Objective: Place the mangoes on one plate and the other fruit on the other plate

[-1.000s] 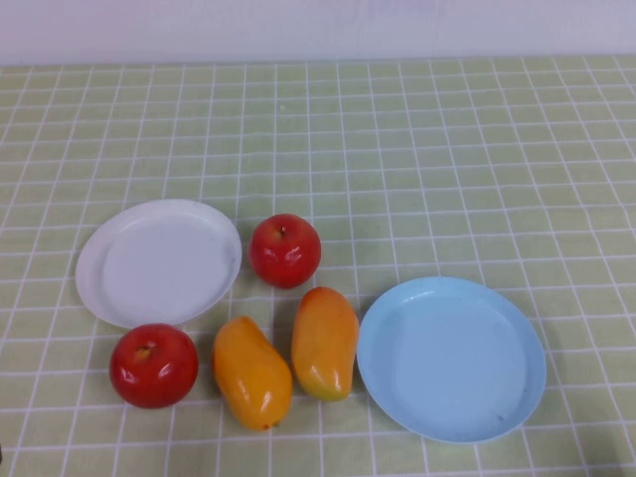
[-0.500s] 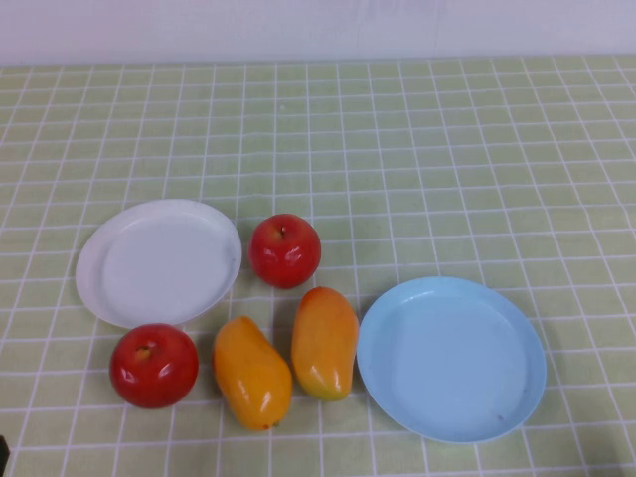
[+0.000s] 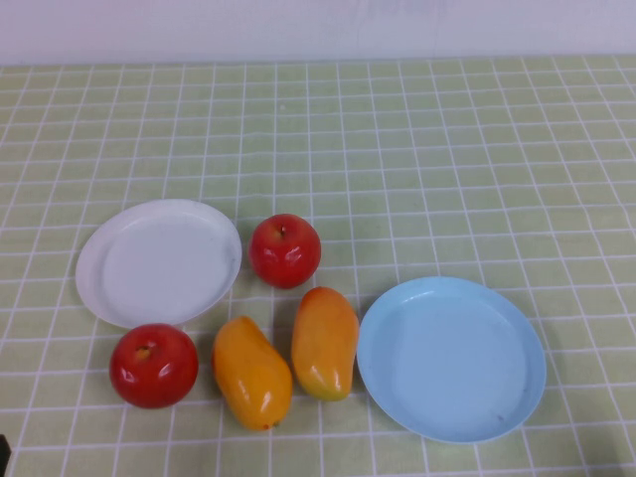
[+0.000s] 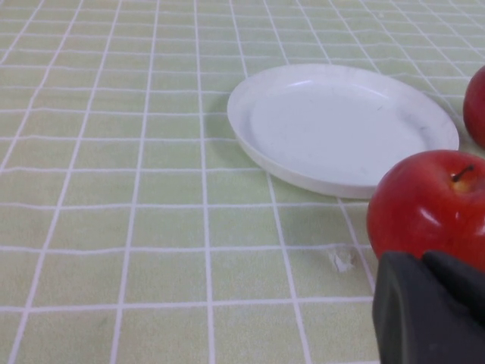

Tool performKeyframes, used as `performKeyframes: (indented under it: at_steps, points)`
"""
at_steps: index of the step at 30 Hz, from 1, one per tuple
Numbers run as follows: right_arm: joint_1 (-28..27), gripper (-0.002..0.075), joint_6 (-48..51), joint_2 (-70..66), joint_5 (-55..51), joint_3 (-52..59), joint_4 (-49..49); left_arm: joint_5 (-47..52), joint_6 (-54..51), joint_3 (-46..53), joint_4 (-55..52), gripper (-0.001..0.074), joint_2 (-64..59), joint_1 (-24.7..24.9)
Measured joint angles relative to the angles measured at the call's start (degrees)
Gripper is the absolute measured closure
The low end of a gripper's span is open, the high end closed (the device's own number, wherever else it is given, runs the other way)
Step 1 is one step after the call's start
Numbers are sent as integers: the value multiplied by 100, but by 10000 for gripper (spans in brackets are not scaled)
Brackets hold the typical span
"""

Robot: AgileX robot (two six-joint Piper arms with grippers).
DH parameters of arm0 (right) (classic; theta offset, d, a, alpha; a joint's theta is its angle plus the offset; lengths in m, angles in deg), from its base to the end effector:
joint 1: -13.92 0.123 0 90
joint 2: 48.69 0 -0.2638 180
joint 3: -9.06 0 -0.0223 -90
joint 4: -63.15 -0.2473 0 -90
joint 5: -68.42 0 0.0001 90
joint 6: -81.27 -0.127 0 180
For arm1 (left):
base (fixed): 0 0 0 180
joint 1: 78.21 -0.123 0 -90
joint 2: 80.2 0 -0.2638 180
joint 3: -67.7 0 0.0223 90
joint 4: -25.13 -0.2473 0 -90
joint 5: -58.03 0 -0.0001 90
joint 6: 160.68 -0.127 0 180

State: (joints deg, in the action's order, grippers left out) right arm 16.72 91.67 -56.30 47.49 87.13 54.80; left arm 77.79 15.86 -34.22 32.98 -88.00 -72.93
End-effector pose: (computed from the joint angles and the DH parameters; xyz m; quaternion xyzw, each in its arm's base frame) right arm 0.1046 0.0117 0.1629 -0.0532 0.7989 0.0219 0.5987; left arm 0.1050 -0.0156 0.1649 0.0233 0.7954 -0.0669 0.6019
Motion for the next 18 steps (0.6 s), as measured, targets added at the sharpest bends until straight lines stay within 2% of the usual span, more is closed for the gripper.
performKeyframes:
  at_steps: [12, 18]
  points:
    - [0, 741, 0, 0, 0, 0, 0, -71, 87, 0, 75, 737, 0, 0]
    - [0, 741, 0, 0, 0, 0, 0, -1196, 1208, 0, 1190, 736, 0, 0]
